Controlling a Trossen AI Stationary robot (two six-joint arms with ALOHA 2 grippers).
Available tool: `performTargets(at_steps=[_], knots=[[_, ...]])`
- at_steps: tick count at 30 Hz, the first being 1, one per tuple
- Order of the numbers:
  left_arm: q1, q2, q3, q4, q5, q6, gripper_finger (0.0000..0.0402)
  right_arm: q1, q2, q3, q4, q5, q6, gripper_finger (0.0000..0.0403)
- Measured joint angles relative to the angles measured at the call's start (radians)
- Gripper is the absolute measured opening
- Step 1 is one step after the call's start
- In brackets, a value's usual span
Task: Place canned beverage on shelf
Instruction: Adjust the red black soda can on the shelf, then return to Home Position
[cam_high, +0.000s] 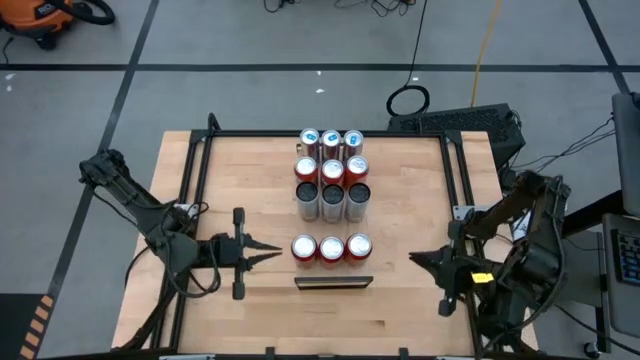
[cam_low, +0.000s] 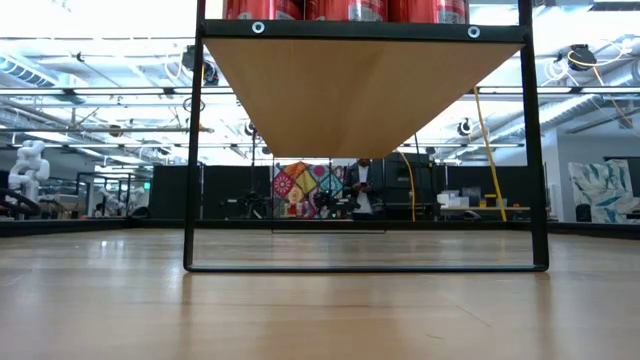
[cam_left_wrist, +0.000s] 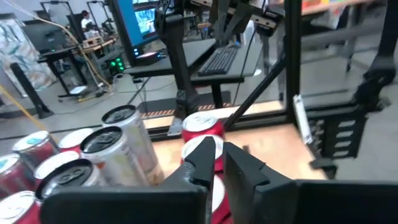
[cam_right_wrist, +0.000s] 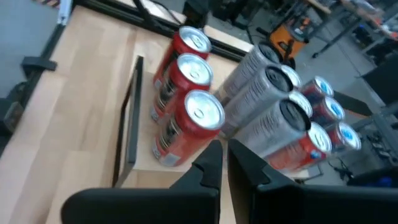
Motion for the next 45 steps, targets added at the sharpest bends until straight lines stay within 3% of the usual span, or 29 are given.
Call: performTargets(at_steps=[5, 12, 20, 23, 29, 38, 45], knots=[[0.036, 0.001, -0.014, -0.070, 0.002, -0.020, 0.0015, 0.013, -0.151, -0.322, 0.223, 0.064, 0.032, 0.0000], [0.078, 0.002, -0.144, 0.035, 0.001, -0.087, 0.0002, 0.012, -0.376, -0.767, 0.627, 0.116, -0.023, 0.0000], [0.094, 0.001, -0.174, 0.056, 0.001, -0.062, 0.0001, 0.011, -0.623, -1.107, 0.949, 0.133, -0.108, 0.0000], [0.107, 0.001, -0.188, 0.063, 0.008, -0.040, 0.0001, 0.011, -0.694, -1.189, 1.019, 0.132, -0.155, 0.0000], [0.158, 0.001, -0.267, 0.181, 0.138, 0.011, 0.0001, -0.014, -0.784, -1.299, 1.131, 0.126, -0.246, 0.0000], [0.192, -0.006, -0.288, 0.188, 0.151, 0.044, 0.0001, -0.098, -0.839, -1.428, 1.397, -0.054, -0.448, 0.0000], [0.190, -0.075, -0.289, 0.133, 0.165, 0.037, 0.0001, -0.161, -0.850, -1.433, 1.403, -0.110, -0.505, 0.0000]])
